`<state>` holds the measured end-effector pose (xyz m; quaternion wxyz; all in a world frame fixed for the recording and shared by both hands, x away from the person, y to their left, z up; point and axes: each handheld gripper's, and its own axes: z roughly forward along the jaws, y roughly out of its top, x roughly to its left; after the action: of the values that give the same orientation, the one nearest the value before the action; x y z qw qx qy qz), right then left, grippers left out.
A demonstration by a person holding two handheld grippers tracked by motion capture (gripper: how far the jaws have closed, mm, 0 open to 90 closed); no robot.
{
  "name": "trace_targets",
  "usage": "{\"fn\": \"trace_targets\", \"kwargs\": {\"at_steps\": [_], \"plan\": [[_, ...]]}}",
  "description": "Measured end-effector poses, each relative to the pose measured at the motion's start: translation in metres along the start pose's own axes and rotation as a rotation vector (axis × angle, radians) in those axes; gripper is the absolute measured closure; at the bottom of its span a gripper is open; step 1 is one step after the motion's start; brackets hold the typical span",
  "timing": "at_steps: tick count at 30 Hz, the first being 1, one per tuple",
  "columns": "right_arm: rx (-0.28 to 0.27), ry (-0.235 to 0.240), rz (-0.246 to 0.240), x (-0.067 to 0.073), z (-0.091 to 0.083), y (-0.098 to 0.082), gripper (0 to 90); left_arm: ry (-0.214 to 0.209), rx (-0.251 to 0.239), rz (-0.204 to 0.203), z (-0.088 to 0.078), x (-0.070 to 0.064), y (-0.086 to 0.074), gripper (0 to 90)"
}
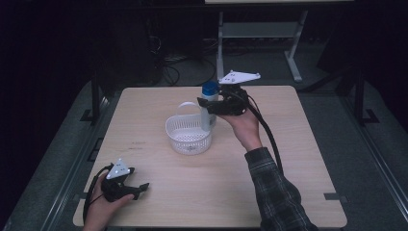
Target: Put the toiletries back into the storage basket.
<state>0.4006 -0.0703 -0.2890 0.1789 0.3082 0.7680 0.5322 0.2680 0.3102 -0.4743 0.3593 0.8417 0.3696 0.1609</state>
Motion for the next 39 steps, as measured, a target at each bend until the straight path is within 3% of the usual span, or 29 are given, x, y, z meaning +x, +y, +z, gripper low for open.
{"fn": "trace_targets", "kwargs": {"at_steps": [39], "plan": [[0.103,0.020,-0.019,0.004,0.047,-0.039,33.6,-0.002,0.003,0.005,0.000,0.000,0.000,13.6]]}}
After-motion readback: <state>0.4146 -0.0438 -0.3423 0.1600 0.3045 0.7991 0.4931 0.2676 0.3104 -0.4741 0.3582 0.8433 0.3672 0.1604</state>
